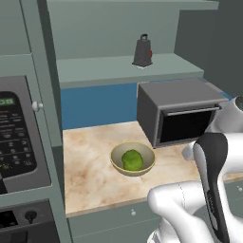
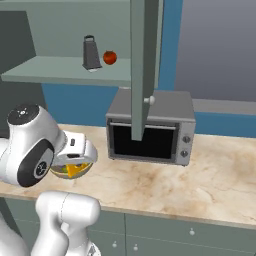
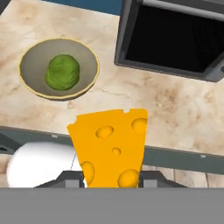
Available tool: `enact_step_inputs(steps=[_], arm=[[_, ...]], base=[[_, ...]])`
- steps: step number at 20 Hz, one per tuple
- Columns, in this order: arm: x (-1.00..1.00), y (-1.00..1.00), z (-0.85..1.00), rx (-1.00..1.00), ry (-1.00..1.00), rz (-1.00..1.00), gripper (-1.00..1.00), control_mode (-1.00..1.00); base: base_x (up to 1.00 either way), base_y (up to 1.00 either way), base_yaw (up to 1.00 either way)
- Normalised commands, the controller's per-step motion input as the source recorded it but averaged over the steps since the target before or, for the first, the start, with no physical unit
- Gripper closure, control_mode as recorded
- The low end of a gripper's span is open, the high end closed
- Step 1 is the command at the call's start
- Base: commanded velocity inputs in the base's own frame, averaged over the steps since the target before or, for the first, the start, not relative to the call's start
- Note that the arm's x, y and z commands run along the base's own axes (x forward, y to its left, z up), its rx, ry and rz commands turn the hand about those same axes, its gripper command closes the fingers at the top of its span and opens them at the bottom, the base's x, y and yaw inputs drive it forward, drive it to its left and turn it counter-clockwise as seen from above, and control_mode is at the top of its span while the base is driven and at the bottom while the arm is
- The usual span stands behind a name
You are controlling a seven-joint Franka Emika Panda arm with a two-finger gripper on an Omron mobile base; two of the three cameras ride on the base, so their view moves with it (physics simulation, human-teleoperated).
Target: Pick the cheese from the fridge and the cheese grater from the cabinet and place them next to the salad bowl.
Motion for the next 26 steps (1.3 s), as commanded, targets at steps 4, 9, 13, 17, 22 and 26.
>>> enact_step_inputs(steps=[4, 9, 13, 17, 22, 26], arm=[[0.25, -0.01, -0.38, 0.0, 0.0, 0.0, 1.0, -1.0], [0.06, -0.16, -0.38, 0.0, 0.0, 0.01, 1.0, -1.0], [0.13, -0.07, -0.56, 0.0, -0.06, 0.02, 1.0, -1.0], [0.32, 0.0, -0.54, 0.0, -0.14, 0.0, 1.0, -1.0], [0.28, -0.1, -0.41, 0.03, -0.08, 0.0, 1.0, -1.0], [0.33, -0.04, -0.59, 0.02, 0.0, 0.01, 1.0, -1.0]], base=[[0.0, 0.0, 0.0], [0.0, 0.0, 0.0], [0.0, 0.0, 0.0], [0.0, 0.0, 0.0], [0.0, 0.0, 0.0], [0.0, 0.0, 0.0]])
